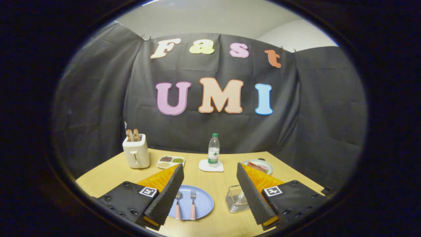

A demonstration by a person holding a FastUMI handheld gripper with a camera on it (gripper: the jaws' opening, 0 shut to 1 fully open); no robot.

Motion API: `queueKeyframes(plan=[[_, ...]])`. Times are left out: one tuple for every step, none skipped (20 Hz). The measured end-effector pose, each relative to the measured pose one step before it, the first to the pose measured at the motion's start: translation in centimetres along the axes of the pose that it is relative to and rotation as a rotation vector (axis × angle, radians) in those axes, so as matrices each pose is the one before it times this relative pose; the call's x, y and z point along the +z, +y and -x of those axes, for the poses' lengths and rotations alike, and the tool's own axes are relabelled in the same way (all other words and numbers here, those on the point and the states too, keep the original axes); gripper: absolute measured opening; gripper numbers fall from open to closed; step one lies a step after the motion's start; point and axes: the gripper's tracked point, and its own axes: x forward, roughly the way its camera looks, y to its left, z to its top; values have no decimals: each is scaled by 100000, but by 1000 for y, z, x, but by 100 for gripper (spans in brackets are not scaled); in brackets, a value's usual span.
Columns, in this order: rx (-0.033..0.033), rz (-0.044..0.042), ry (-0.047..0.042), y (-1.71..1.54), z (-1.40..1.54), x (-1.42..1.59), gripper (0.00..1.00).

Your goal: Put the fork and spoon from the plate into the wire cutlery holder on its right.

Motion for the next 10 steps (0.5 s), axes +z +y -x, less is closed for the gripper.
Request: queueKeyframes(plan=[[1215,483,2525,413,-453,-1214,100],[1098,-301,2772,396,-496,-1406,100],[999,-1051,2244,336,-569,-998,100],[614,-1122,1929,266,-384,-1026,100],[314,-784,1791,206,-445,-880,100],[323,-272,1581,194,-530,-864,100],[359,627,1636,143,-649,-818,100],[487,1214,1533,189,-605,-885,100],[767,1359,2351,237,-655,-1050,100],[777,1137,2554,242,-718,-1196,100]])
